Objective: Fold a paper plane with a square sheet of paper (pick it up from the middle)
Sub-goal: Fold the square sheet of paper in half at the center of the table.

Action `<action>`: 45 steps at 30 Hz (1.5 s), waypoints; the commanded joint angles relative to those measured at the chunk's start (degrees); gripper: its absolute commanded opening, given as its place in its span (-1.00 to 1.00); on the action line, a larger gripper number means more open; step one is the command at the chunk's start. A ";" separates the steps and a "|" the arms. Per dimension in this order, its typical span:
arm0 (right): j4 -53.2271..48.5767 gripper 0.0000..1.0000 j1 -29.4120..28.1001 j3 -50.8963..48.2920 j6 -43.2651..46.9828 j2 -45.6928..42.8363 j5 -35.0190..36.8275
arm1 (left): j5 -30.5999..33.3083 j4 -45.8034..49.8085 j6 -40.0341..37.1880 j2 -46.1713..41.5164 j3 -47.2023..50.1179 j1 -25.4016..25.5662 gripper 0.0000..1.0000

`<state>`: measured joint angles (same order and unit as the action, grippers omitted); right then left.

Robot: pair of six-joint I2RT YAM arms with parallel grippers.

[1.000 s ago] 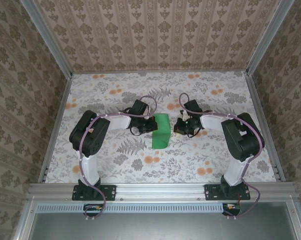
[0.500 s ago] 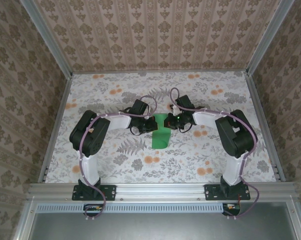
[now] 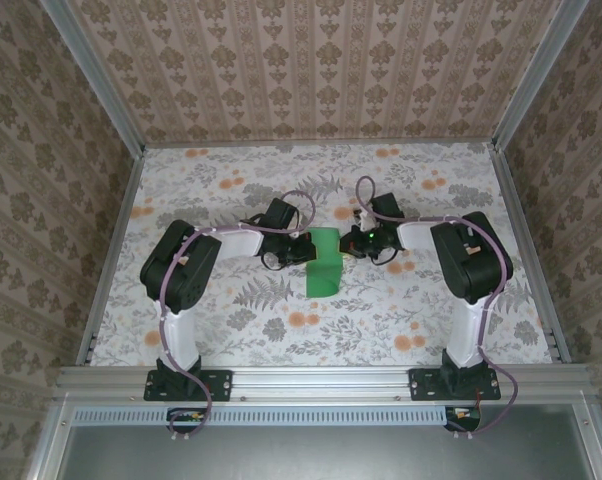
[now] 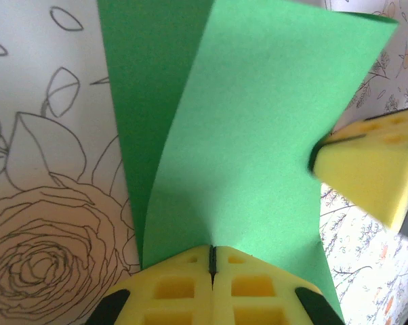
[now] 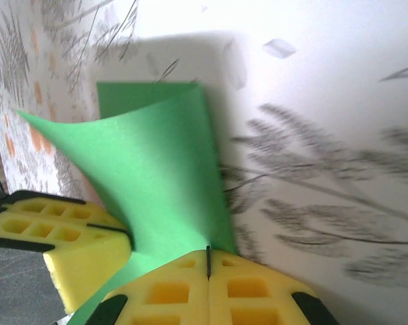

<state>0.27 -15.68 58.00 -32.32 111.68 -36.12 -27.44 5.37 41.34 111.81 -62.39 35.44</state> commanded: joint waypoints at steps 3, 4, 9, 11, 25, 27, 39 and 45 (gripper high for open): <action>0.57 -1.00 1.01 -0.96 -1.35 -4.65 5.40 | 7.93 12.09 -1.44 6.03 3.86 0.07 -1.00; 0.75 -1.00 0.25 -0.53 -1.55 -5.09 4.93 | 7.95 12.06 -1.36 6.04 3.75 0.14 -1.00; 1.29 -1.00 -3.87 2.30 -2.20 -2.28 2.95 | 8.02 12.08 -1.31 6.19 3.61 0.15 -1.00; 2.34 -1.00 -4.52 3.26 -3.47 -0.35 2.05 | 8.11 12.10 -1.26 6.23 3.65 0.15 -1.00; 0.59 -1.00 2.85 8.54 -4.95 7.24 7.56 | 8.18 12.12 -1.40 5.61 5.04 0.15 -1.00; -0.79 -1.00 3.95 9.59 -4.28 6.97 8.13 | 8.11 12.03 -1.36 5.60 5.01 0.15 -1.00; -2.01 -1.00 -0.65 5.79 -6.12 -2.34 2.32 | 10.48 11.87 -0.46 4.76 5.14 -0.14 -1.00; -3.26 -1.00 -6.66 3.53 -5.97 -2.59 -0.68 | 9.56 7.92 0.89 1.30 8.58 -3.63 -1.00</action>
<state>-0.47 -20.51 62.59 -37.95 109.56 -33.91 -26.44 2.52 41.56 109.95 -59.20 34.68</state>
